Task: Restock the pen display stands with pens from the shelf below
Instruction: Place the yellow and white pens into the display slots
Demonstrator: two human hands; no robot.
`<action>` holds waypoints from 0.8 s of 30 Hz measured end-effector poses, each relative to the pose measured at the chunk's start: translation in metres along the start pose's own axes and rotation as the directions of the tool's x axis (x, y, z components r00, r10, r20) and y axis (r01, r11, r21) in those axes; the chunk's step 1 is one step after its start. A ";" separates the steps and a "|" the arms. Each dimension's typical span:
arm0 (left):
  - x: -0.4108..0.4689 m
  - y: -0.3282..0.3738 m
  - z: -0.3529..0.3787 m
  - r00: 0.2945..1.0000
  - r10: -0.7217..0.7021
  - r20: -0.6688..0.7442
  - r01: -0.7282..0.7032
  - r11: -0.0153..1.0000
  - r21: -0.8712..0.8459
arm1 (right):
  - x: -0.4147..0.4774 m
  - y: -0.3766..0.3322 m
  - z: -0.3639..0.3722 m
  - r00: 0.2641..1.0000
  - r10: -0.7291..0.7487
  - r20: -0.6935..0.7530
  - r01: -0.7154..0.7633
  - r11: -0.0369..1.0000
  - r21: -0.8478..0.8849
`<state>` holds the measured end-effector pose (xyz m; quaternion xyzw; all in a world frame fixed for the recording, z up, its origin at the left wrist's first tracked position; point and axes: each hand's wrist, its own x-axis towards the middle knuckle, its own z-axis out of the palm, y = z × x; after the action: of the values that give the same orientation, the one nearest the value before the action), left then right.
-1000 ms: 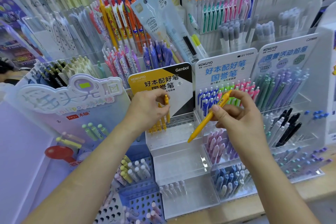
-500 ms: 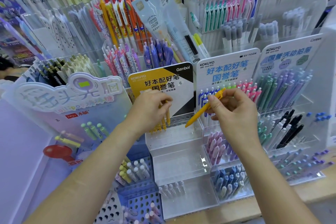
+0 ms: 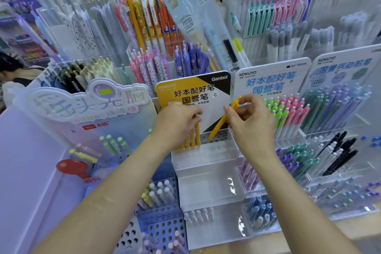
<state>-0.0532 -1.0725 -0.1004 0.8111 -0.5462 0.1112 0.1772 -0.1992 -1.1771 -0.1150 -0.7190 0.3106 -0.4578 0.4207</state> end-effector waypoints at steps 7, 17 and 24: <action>-0.013 -0.010 0.003 0.986 0.065 -0.154 -0.084 0.989 -0.120 | -0.004 0.003 0.024 0.998 -0.058 0.012 0.059 0.994 -0.089; -0.027 -0.012 0.002 0.964 0.058 -0.259 -0.092 0.988 -0.120 | -0.007 0.016 0.046 0.972 -0.100 0.215 0.159 0.947 -0.279; 0.006 0.006 -0.009 0.996 0.033 0.080 -0.027 0.997 -0.073 | -0.002 0.016 0.046 0.937 -0.123 0.326 0.241 0.905 -0.352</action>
<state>-0.0567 -1.0755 -0.0888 0.7998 -0.5687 0.0610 0.1825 -0.1590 -1.1678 -0.1400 -0.8740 0.2590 -0.3123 0.2674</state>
